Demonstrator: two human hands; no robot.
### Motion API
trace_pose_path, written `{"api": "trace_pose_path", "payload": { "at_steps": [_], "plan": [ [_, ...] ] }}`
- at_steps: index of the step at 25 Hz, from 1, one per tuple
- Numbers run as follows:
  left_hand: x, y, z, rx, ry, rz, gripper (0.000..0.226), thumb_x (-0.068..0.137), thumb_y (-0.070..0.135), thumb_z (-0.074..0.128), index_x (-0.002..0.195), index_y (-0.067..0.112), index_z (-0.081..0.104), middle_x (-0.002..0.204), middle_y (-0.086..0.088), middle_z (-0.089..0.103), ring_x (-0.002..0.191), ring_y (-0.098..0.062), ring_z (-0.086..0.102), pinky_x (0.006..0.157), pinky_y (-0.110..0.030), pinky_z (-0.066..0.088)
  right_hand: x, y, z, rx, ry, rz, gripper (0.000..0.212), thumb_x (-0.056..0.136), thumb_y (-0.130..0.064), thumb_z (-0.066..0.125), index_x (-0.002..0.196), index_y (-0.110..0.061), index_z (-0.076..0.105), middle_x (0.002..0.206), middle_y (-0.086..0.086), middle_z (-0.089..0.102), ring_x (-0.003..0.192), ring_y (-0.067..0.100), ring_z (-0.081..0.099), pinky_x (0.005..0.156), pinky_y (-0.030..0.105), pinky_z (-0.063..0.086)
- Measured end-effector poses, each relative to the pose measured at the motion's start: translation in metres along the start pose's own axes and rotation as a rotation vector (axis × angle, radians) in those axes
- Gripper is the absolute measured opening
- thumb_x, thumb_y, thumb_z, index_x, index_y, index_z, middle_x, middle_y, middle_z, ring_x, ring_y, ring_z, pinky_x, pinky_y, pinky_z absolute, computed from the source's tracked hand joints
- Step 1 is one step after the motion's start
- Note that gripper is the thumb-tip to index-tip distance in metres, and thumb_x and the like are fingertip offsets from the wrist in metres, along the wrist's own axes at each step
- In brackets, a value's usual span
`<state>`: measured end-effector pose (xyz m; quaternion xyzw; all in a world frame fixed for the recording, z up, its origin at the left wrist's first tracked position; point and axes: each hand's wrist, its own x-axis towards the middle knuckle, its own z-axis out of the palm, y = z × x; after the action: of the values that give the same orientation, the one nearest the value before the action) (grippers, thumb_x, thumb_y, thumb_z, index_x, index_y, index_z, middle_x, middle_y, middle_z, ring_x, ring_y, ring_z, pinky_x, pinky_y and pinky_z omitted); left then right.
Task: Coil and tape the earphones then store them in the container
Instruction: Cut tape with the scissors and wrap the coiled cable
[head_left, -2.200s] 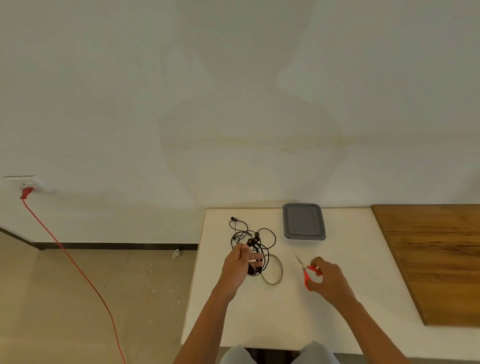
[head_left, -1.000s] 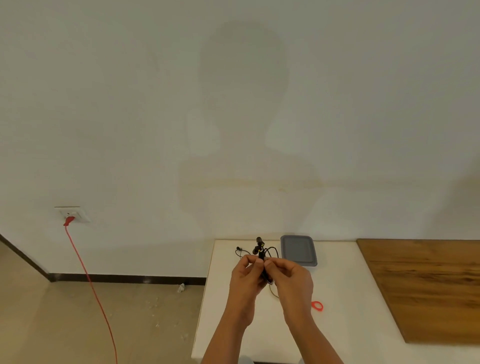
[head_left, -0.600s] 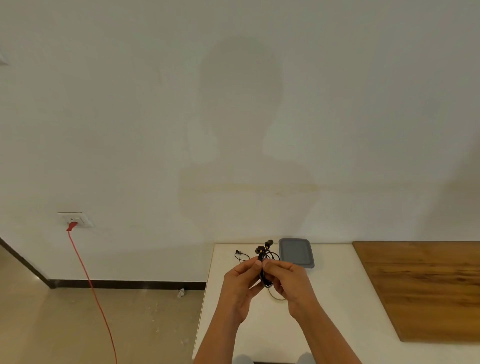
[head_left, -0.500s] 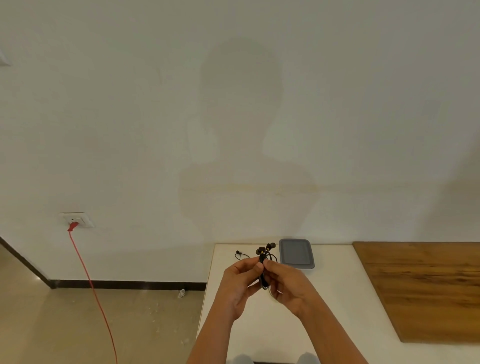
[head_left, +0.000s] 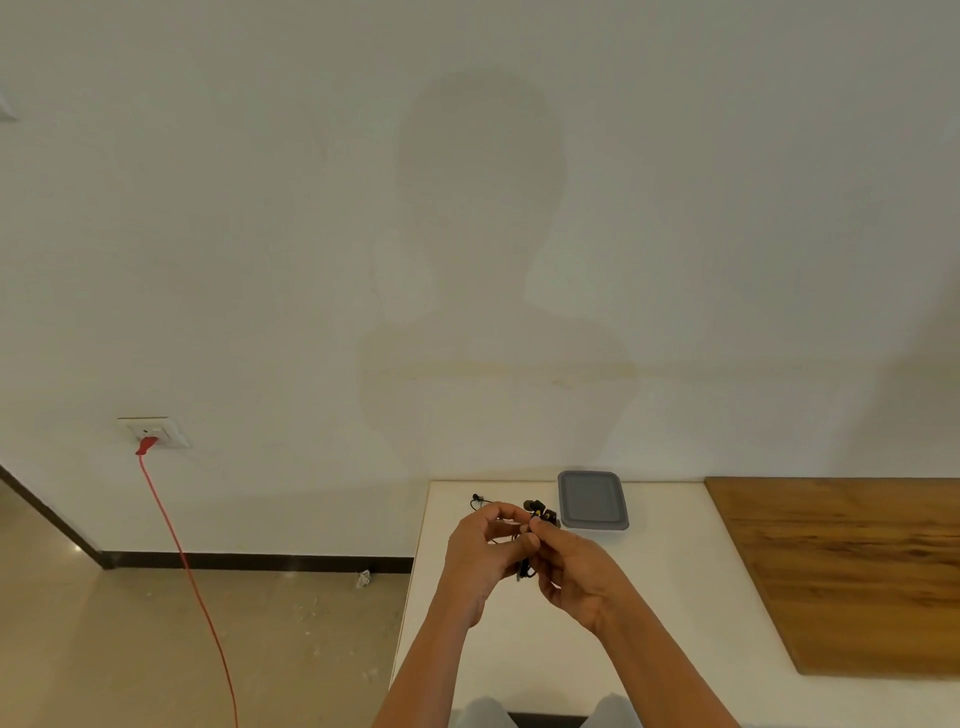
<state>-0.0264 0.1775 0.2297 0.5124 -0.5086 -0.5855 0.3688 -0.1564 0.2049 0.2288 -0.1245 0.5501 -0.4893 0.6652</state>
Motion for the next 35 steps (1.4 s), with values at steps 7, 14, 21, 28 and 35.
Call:
{"api": "trace_pose_path", "payload": {
  "at_steps": [7,14,21,28,35],
  "plan": [
    [-0.005,0.001,-0.001,-0.171,0.057,-0.062,0.016,0.083,0.011,0.074,0.097,0.006,0.073,0.085,-0.015,0.076,0.089,-0.028,0.073,0.081,-0.031,0.059,-0.004,-0.001,-0.009,-0.290,-0.035,-0.206,0.023,0.092,-0.023,0.060,0.081,-0.010,0.076,0.069,0.004,0.067,0.062,0.011,0.051,0.061,0.021,0.040],
    [-0.015,0.010,0.009,-0.137,0.132,0.038,0.024,0.080,0.006,0.073,0.102,0.014,0.069,0.077,-0.013,0.075,0.082,-0.028,0.073,0.081,-0.034,0.060,-0.012,-0.009,-0.010,-0.533,0.043,-0.328,0.024,0.093,-0.028,0.058,0.086,-0.011,0.073,0.075,0.000,0.073,0.055,0.003,0.058,0.056,0.015,0.043],
    [-0.024,0.008,0.021,-0.050,0.202,0.093,0.026,0.079,0.012,0.074,0.101,0.020,0.064,0.078,-0.007,0.075,0.079,-0.020,0.073,0.080,-0.036,0.060,-0.014,-0.004,-0.009,-0.606,0.174,-0.449,0.022,0.087,-0.028,0.067,0.072,-0.013,0.073,0.073,0.007,0.072,0.073,0.023,0.067,0.067,0.024,0.051],
    [-0.032,0.017,0.032,-0.305,0.202,-0.025,0.015,0.095,0.006,0.050,0.101,0.010,0.063,0.083,-0.009,0.076,0.080,-0.022,0.074,0.071,-0.030,0.060,-0.020,0.002,-0.008,-0.750,0.251,-0.635,0.022,0.090,-0.019,0.060,0.073,-0.028,0.072,0.071,-0.002,0.072,0.071,0.015,0.067,0.061,0.018,0.048],
    [-0.032,0.009,0.034,0.024,0.287,0.183,0.021,0.101,0.011,0.040,0.098,0.018,0.060,0.087,0.001,0.069,0.082,-0.016,0.069,0.070,-0.018,0.057,-0.023,0.002,-0.005,-0.568,0.089,-0.578,0.013,0.089,-0.025,0.063,0.084,-0.026,0.076,0.079,-0.002,0.075,0.081,0.015,0.068,0.067,0.012,0.049]
  ]
}}
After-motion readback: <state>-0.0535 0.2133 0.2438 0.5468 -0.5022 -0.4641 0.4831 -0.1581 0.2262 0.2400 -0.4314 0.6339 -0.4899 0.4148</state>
